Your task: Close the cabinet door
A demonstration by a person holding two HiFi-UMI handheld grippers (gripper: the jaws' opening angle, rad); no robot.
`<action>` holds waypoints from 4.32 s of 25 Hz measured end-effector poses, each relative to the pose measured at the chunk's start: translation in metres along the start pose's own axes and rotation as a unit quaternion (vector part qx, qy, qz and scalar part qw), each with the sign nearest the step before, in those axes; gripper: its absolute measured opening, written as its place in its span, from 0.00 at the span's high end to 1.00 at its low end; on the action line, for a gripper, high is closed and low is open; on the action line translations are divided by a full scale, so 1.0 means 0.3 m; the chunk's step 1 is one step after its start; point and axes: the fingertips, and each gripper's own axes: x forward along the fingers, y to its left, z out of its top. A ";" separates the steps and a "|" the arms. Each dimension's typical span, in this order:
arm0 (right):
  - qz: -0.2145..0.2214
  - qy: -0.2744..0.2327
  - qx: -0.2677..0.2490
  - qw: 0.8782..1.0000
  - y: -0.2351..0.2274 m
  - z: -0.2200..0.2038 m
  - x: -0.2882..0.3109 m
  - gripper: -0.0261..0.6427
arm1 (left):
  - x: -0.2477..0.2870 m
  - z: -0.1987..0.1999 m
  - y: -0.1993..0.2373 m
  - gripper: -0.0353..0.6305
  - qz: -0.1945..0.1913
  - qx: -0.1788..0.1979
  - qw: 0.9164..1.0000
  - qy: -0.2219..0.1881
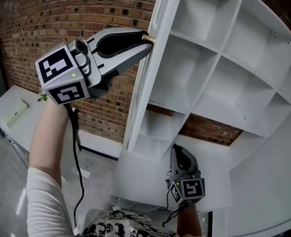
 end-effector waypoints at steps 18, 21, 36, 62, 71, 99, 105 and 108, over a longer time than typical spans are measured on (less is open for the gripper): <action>0.015 0.019 0.015 1.000 -0.224 -0.135 -0.071 0.95 | 0.384 -0.120 -0.141 0.80 0.077 0.086 0.992 0.055; 0.001 0.016 0.016 1.000 -0.270 -0.142 -0.093 0.95 | 0.436 -0.138 -0.150 0.80 0.085 0.099 0.990 0.056; -0.058 0.004 -0.019 0.998 -0.441 -0.105 -0.168 0.95 | 0.644 -0.289 -0.135 0.81 0.129 0.129 0.979 0.094; -0.049 0.060 0.026 0.997 -0.598 -0.261 -0.008 0.95 | 0.873 -0.528 -0.031 0.83 0.144 0.103 0.974 0.144; -0.042 0.056 0.015 0.997 -0.664 -0.265 0.069 0.95 | 0.914 -0.579 0.019 0.83 0.149 0.126 0.967 0.165; -0.029 0.045 0.037 0.998 -0.742 -0.353 0.153 0.95 | 0.954 -0.681 0.094 0.83 0.184 0.101 0.970 0.121; -0.025 0.035 0.032 0.999 -0.719 -0.377 0.132 0.95 | 0.826 -0.742 -0.008 0.93 0.213 0.093 0.969 0.078; -0.030 0.010 0.052 0.998 -0.716 -0.359 0.108 0.95 | 0.745 -0.765 -0.114 0.93 0.199 0.083 0.974 0.071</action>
